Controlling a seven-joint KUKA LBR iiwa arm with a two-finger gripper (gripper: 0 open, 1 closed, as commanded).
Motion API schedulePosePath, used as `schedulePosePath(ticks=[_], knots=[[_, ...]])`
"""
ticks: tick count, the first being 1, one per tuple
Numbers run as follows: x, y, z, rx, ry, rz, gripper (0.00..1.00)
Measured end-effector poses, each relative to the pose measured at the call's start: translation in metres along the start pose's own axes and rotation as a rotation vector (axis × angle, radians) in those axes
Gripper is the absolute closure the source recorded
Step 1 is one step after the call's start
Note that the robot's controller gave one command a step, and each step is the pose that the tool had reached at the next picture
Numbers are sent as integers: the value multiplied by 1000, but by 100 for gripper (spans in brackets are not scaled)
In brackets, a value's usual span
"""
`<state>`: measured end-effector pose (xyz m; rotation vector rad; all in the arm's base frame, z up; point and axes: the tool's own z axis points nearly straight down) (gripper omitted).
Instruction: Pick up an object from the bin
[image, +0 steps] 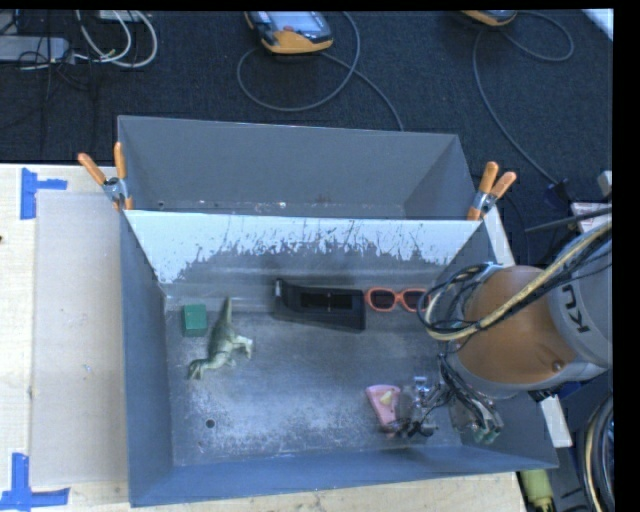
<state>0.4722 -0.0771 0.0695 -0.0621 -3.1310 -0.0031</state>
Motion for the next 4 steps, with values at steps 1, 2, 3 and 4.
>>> schedulePosePath(ticks=[1,2,3,4], knots=[[0,0,0,0,0,-1,100],[2,0,-7,-1,5,-1,100],[1,0,-21,0,2,-2,100],[0,0,-28,0,0,-2,100]])
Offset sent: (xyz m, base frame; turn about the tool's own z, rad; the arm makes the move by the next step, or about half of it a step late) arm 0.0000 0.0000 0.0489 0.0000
